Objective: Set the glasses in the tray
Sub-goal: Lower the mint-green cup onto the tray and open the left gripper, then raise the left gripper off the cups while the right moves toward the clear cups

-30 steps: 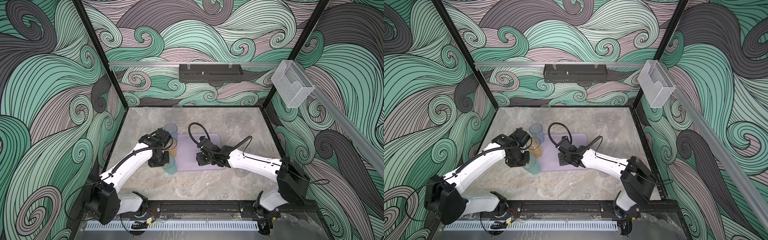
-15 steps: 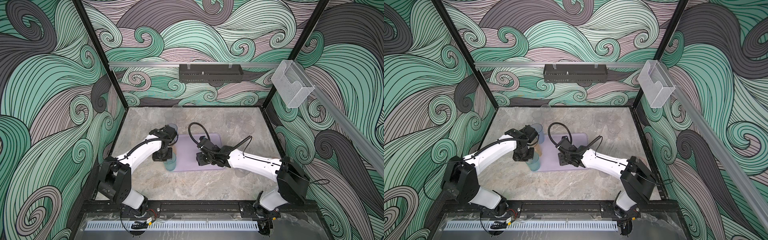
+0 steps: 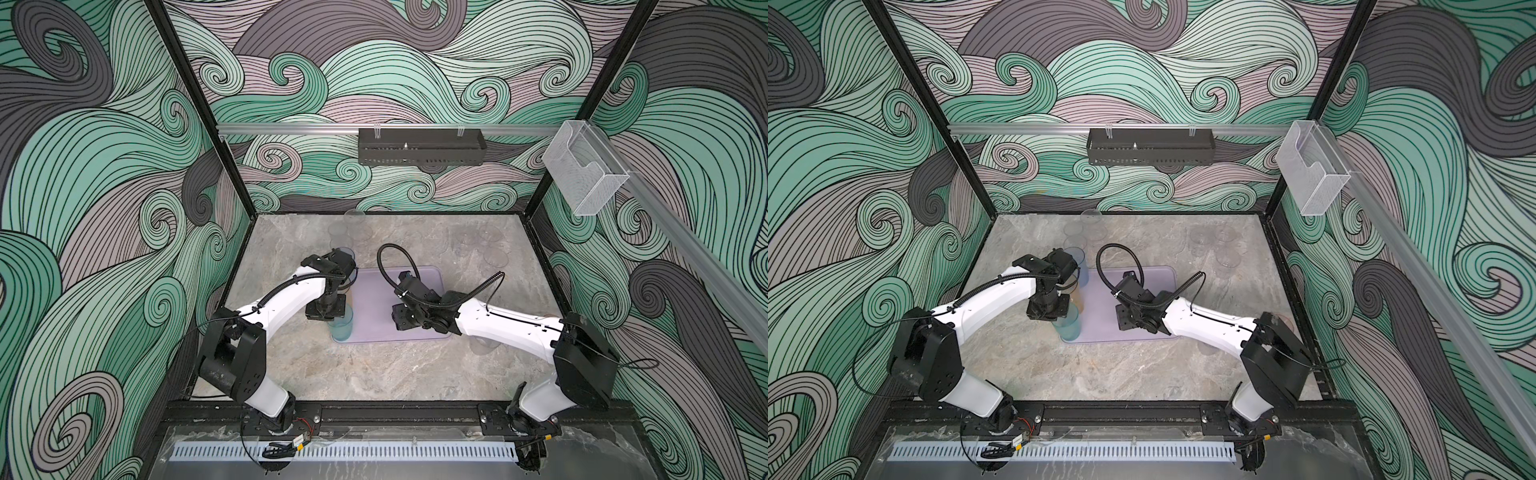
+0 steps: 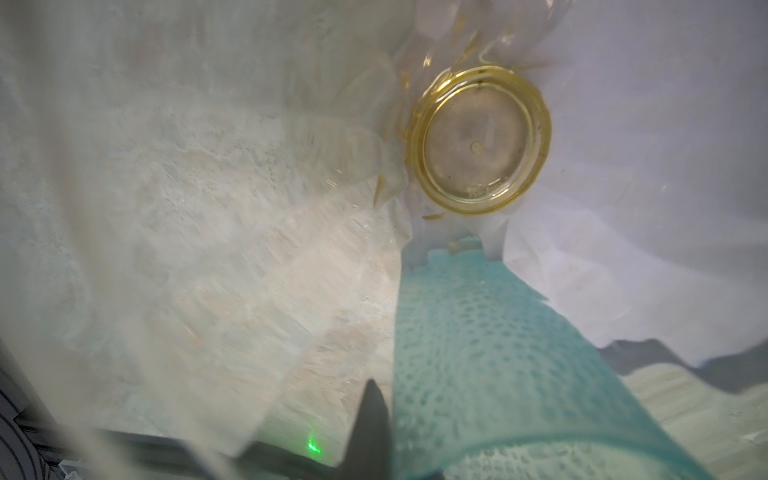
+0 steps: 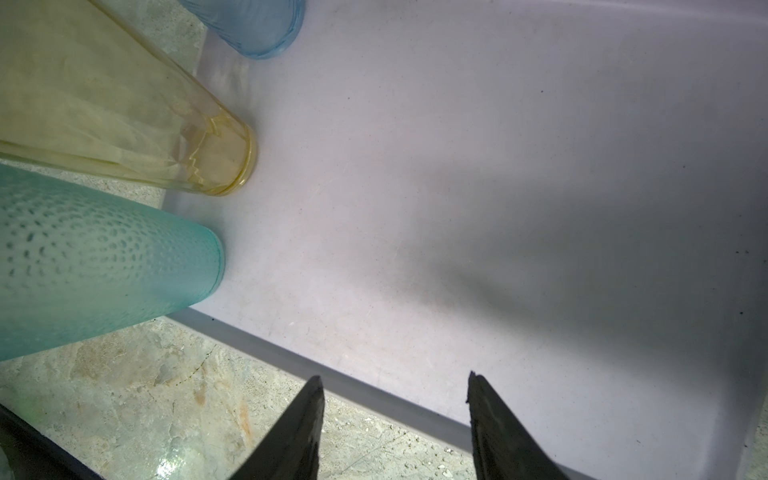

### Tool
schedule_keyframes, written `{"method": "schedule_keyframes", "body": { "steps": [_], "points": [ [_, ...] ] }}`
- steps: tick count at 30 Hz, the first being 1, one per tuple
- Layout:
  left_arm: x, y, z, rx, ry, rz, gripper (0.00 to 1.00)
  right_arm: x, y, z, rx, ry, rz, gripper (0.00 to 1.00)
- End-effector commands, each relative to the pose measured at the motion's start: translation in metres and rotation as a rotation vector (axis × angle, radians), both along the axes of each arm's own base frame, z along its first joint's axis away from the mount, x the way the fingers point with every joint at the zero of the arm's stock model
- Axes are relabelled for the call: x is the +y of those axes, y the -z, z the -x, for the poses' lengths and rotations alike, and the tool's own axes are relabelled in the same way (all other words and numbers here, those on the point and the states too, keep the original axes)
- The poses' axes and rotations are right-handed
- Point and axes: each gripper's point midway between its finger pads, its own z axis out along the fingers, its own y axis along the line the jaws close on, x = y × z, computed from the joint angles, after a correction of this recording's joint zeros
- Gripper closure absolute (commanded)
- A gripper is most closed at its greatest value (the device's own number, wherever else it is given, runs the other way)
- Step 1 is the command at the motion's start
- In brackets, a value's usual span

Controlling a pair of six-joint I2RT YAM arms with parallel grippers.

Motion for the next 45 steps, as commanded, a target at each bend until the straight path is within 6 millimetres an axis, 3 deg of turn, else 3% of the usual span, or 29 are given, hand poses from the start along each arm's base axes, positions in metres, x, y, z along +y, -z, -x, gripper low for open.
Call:
{"method": "schedule_keyframes", "body": {
  "steps": [1, 7, 12, 19, 24, 31, 36, 38, 41, 45],
  "points": [
    [0.006, -0.006, 0.002, 0.024, 0.012, -0.038, 0.90, -0.001, 0.004, -0.003, 0.000, -0.001, 0.018, 0.44],
    [0.002, -0.020, 0.001, -0.011, 0.017, 0.003, 0.74, -0.005, 0.002, -0.003, -0.012, 0.002, 0.024, 0.44],
    [-0.003, -0.036, 0.002, -0.042, 0.017, 0.044, 0.70, -0.003, 0.000, -0.004, -0.011, -0.009, 0.031, 0.44],
    [-0.006, -0.081, 0.005, -0.146, 0.031, 0.137, 0.67, -0.012, -0.034, -0.015, -0.057, -0.014, 0.017, 0.44],
    [-0.003, -0.108, 0.000, -0.245, 0.086, 0.169, 0.67, -0.033, -0.052, -0.021, -0.050, 0.009, 0.011, 0.43],
    [0.010, -0.151, -0.045, -0.600, 0.162, 0.136, 0.60, -0.092, -0.069, -0.039, -0.030, 0.108, 0.036, 0.43],
    [0.016, -0.172, -0.080, -0.876, 0.205, 0.108, 0.37, -0.125, -0.079, -0.067, 0.001, 0.223, -0.012, 0.42],
    [0.023, -0.173, -0.093, -0.932, 0.201, 0.063, 0.28, -0.127, -0.080, -0.081, 0.026, 0.250, -0.037, 0.42],
    [0.033, -0.164, -0.110, -0.922, 0.163, -0.009, 0.22, -0.122, -0.078, -0.105, 0.064, 0.304, -0.080, 0.42],
    [0.032, -0.146, -0.130, -0.870, 0.010, 0.079, 0.20, -0.086, -0.076, -0.147, 0.099, 0.357, -0.213, 0.43]
  ]
}}
